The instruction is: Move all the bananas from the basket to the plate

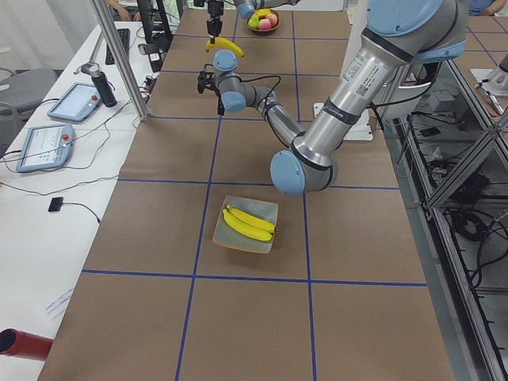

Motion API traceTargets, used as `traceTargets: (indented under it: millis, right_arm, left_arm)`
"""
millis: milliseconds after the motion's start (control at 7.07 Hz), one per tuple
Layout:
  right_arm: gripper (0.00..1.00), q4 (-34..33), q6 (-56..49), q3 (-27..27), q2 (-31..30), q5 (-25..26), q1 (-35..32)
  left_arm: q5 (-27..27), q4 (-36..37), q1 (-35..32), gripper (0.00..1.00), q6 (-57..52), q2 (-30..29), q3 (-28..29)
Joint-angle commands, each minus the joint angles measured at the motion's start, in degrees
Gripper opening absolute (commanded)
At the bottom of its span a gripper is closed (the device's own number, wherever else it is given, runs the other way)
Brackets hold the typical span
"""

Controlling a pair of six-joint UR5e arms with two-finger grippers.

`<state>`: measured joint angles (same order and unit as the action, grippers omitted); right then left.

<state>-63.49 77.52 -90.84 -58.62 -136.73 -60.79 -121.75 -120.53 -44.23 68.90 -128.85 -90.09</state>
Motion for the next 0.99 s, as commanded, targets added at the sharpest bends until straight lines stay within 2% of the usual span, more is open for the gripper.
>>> traceTargets:
  millis: [0,142,566,849]
  right_arm:
    - [0.0,4.07,8.77,0.13,2.53,3.13,3.92]
    - [0.0,5.38,9.66,0.22,2.63,2.87,4.36]
    - [0.0,17.31,21.24,0.22,2.63,2.78,8.13]
    - [0.0,21.2,22.94,0.13,2.63,0.6,8.67]
  left_arm:
    - [0.2,-9.33,3.07,1.0,6.65,-2.44,0.09]
    - [0.2,-13.64,4.31,1.0,8.68,-3.15,0.18]
    - [0.2,-26.64,5.9,1.0,11.85,-3.16,0.7]
    - [0.2,-30.03,6.61,1.0,12.31,-3.16,0.71]
